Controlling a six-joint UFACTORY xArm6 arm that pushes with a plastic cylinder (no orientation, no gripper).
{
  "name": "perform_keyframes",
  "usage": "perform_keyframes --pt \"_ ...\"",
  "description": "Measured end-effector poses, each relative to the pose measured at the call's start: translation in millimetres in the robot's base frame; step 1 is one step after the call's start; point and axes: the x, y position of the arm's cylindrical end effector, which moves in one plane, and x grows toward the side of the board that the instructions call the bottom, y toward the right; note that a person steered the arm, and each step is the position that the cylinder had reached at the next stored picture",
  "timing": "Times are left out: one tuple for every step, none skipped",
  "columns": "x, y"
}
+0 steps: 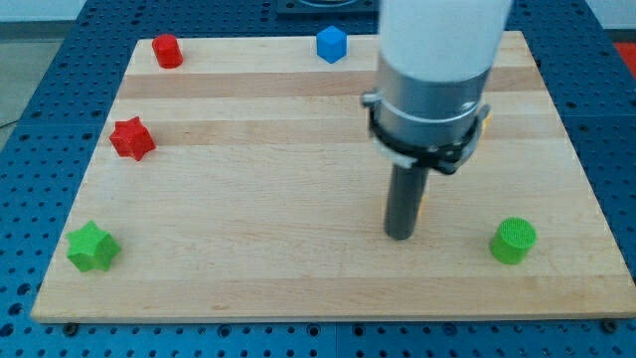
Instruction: Slide the yellow hexagon towards bottom right
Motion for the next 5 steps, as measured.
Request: perform_keyframes --pt "10.4 -12.8" --pt "15.2 -75.2" --pt "-22.4 -86.7" --pt "-52.3 -65.9" --pt "-52.0 -6.7"
